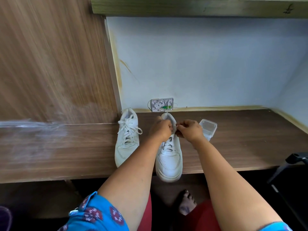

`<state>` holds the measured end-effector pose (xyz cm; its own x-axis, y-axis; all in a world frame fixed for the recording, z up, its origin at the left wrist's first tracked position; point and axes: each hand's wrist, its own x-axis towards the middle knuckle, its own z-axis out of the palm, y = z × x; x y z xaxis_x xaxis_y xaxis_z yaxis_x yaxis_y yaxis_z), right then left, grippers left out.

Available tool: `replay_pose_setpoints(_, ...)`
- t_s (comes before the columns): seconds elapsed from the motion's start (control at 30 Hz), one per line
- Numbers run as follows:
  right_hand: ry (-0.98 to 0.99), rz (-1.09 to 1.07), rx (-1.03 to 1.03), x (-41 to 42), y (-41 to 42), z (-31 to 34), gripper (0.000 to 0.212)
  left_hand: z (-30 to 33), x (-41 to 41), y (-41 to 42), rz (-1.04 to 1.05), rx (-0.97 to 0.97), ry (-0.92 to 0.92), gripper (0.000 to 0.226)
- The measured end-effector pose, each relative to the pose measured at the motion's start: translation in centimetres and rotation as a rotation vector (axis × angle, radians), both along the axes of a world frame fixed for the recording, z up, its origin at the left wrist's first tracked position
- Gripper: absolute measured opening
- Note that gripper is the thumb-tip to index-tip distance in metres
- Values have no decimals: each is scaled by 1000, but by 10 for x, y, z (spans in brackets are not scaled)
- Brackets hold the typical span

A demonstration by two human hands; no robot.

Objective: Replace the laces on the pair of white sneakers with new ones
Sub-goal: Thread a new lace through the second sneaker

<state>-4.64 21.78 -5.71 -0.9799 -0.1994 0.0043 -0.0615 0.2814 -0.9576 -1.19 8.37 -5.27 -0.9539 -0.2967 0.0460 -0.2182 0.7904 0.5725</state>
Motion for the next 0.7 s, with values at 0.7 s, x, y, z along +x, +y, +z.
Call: replay_pose_setpoints(0.7,136,-59,365,10,-3,-17,20,-1,4,-1,15,206,39,13)
